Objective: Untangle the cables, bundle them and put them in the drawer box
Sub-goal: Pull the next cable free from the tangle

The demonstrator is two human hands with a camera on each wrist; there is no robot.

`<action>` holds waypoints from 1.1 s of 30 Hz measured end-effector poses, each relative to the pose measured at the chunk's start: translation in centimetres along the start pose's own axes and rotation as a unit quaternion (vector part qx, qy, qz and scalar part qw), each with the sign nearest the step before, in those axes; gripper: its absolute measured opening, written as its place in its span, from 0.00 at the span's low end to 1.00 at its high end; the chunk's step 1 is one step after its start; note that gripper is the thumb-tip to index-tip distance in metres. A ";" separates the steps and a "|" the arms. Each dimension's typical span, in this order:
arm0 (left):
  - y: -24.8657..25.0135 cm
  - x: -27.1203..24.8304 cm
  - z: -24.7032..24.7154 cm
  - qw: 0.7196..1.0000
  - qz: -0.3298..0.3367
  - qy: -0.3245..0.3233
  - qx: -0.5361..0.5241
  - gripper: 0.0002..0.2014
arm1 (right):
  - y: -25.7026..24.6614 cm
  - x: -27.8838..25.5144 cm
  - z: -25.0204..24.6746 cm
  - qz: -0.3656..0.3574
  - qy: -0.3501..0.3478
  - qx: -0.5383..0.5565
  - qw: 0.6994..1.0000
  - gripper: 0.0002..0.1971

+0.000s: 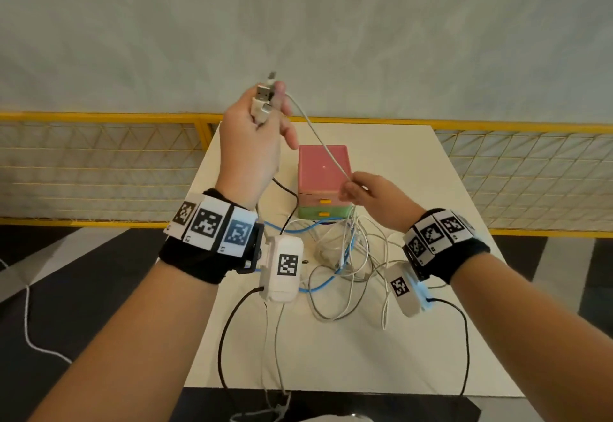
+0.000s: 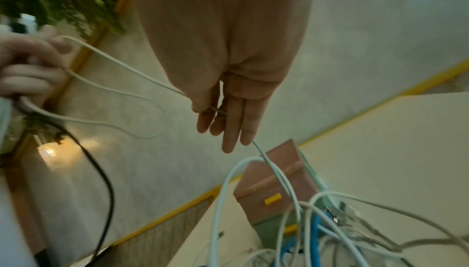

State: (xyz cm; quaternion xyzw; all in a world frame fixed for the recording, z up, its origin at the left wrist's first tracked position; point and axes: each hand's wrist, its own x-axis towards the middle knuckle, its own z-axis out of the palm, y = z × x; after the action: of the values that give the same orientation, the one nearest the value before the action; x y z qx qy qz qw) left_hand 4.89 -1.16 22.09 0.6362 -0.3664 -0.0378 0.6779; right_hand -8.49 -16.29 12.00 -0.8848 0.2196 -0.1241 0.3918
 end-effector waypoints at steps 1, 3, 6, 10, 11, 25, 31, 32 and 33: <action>-0.4 0.0 -0.3 1.000 -0.011 0.001 0.014 0.10 | 0.7 -0.1 -0.1 0.011 0.000 0.000 1.000 0.10; -1.0 0.0 -0.7 0.998 -0.029 -0.009 0.053 0.09 | 1.0 -0.1 -0.7 0.016 0.018 0.007 1.000 0.10; -0.8 -0.6 -0.5 1.000 -0.012 -0.020 0.017 0.19 | -0.7 0.0 -2.0 -0.037 0.048 -0.057 0.997 0.10; -0.5 -1.6 1.2 0.986 0.008 -0.139 0.095 0.20 | -4.3 0.8 -3.3 -0.158 0.091 -0.126 0.975 0.10; -0.6 -1.7 1.6 0.975 0.003 -0.167 0.143 0.13 | -5.2 0.9 -3.5 -0.175 0.109 -0.109 0.972 0.10; -0.1 -1.0 1.2 0.998 0.052 -0.035 -0.017 0.15 | -1.0 1.6 -1.7 -0.017 -0.011 -0.059 0.998 0.10; -0.8 -0.1 0.2 0.998 -0.033 -0.017 0.041 0.10 | -0.2 1.4 -2.0 0.025 -0.010 0.062 0.998 0.12; -0.9 -0.1 0.2 0.998 -0.045 -0.019 0.040 0.11 | -0.7 1.4 -2.2 0.027 0.013 0.084 0.996 0.12; -0.9 -0.1 0.2 0.999 -0.045 -0.018 0.024 0.16 | -1.2 1.5 -2.4 0.033 0.043 0.115 0.992 0.12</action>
State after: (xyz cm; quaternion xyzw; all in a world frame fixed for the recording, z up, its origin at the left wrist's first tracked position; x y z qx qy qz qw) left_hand 5.09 -1.51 21.20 0.6674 -0.3504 -0.0704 0.6534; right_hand -7.72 -17.83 14.54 -0.8202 0.2496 -0.1732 0.4849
